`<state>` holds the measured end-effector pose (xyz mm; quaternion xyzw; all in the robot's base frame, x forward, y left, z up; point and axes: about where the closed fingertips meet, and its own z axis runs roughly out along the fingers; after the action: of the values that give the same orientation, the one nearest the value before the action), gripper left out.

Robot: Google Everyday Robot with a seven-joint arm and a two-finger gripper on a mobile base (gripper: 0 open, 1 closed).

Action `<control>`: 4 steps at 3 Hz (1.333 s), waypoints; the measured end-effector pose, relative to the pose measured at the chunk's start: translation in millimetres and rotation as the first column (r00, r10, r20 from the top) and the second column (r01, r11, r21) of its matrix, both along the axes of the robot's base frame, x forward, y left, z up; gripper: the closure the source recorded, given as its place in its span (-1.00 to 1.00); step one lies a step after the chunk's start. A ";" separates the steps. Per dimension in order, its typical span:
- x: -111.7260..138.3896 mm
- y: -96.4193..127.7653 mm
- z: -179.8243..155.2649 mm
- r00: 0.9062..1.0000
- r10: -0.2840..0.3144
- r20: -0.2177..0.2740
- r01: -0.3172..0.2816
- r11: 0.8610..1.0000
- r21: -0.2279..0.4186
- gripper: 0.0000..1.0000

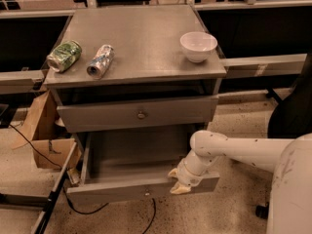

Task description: Open middle drawer

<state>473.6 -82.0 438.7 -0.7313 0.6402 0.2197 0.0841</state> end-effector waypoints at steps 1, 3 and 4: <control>5.7 -1.1 0.4 1.000 0.003 0.000 -0.003 1.000 -0.001 0.31; 10.9 -1.6 6.0 1.000 0.006 0.027 -0.006 1.000 0.004 -0.59; -52.2 -18.4 20.7 0.996 -0.043 0.083 0.040 0.999 0.033 -1.00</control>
Offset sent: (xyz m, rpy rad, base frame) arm -0.1591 -0.0761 0.0133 -0.1312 0.1902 0.2486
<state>421.4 -100.4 459.4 -0.7249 0.6478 0.1971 0.1268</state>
